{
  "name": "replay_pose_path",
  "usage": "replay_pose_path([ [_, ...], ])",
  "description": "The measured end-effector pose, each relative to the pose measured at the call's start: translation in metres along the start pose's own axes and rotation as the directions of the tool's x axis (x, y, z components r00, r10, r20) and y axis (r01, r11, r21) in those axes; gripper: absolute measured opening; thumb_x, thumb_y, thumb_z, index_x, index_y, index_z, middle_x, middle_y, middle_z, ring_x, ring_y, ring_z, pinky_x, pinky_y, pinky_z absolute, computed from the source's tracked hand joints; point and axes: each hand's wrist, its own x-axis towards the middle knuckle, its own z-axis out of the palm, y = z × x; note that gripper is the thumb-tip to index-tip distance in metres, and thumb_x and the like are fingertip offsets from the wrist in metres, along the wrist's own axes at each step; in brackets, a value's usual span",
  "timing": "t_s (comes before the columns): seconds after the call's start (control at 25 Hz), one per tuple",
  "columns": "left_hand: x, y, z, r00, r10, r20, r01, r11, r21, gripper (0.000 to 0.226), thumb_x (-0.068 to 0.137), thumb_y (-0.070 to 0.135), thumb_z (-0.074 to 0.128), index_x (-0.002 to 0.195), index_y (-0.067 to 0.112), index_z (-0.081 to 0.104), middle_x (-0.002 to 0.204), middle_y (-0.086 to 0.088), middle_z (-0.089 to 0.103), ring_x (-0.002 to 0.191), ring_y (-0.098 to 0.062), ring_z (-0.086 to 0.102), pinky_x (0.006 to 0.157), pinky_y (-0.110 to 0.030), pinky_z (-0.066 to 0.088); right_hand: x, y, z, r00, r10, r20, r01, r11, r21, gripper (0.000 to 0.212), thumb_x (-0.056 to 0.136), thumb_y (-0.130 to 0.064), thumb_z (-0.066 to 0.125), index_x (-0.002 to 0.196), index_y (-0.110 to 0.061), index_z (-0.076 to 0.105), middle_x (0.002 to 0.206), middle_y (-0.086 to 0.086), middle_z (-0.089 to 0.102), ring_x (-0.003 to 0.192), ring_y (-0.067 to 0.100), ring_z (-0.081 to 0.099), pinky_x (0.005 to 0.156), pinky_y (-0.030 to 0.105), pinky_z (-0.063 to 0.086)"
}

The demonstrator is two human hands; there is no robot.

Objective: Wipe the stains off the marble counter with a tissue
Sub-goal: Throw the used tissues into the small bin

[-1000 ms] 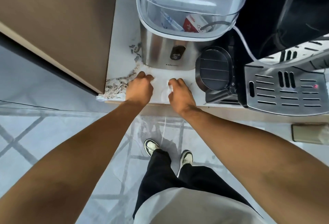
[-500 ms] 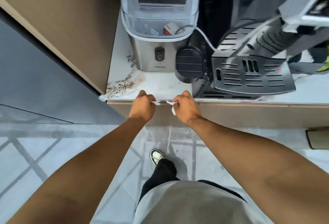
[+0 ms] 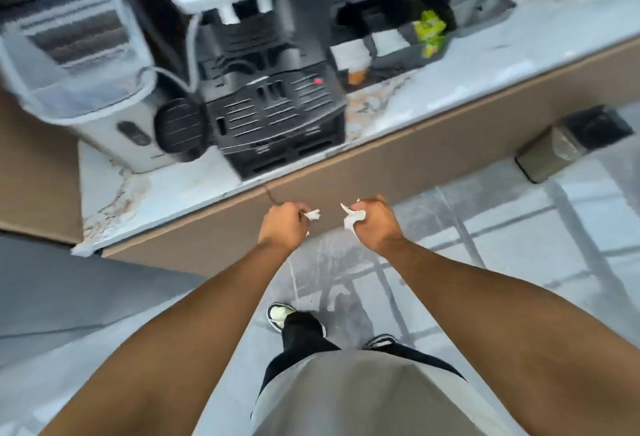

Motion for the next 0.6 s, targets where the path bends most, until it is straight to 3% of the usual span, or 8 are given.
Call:
replay_pose_path([
  [0.2,0.004,0.14,0.084,0.964,0.228,0.135,-0.245,0.961,0.129,0.03,0.094,0.014,0.05,0.109,0.023,0.074,0.103,-0.01,0.073,0.097,-0.033,0.068,0.084,-0.039,0.055,-0.045,0.128,-0.086,0.935,0.274,-0.227,-0.209,0.94,0.271,0.02,0.081,-0.009,0.065,0.098,-0.014,0.076,0.108,0.012,0.065,0.098,0.028,0.064,0.087,0.023,0.044],
  [0.32,0.009,0.208,0.126,0.928,0.329,0.175,-0.352,0.928,0.12,0.029,0.094,0.011,0.053,0.11,0.019,0.076,0.111,-0.011,0.074,0.106,-0.033,0.066,0.092,-0.038,0.052,-0.066,0.192,-0.127,0.885,0.371,-0.281,-0.262,0.896,0.359,0.016,0.08,-0.008,0.063,0.086,-0.017,0.076,0.089,0.008,0.072,0.083,0.025,0.066,0.082,0.032,0.054],
  [0.48,0.03,0.299,0.177,0.897,0.386,0.217,-0.404,0.914,0.046,0.029,0.092,0.006,0.054,0.106,0.014,0.078,0.102,-0.01,0.077,0.101,-0.028,0.069,0.088,-0.025,0.051,-0.068,0.261,-0.179,0.772,0.544,-0.328,-0.272,0.75,0.602,0.016,0.081,-0.007,0.068,0.089,-0.02,0.072,0.086,-0.001,0.068,0.083,0.024,0.068,0.084,0.036,0.057],
  [0.6,0.055,0.366,0.216,0.858,0.426,0.286,-0.446,0.895,0.004,0.029,0.091,0.003,0.055,0.104,0.013,0.078,0.104,-0.007,0.077,0.099,-0.023,0.07,0.086,-0.02,0.049,-0.054,0.307,-0.215,0.723,0.613,-0.318,-0.306,0.697,0.648,0.015,0.081,-0.011,0.069,0.091,-0.021,0.072,0.086,-0.004,0.069,0.083,0.018,0.067,0.081,0.027,0.054],
])
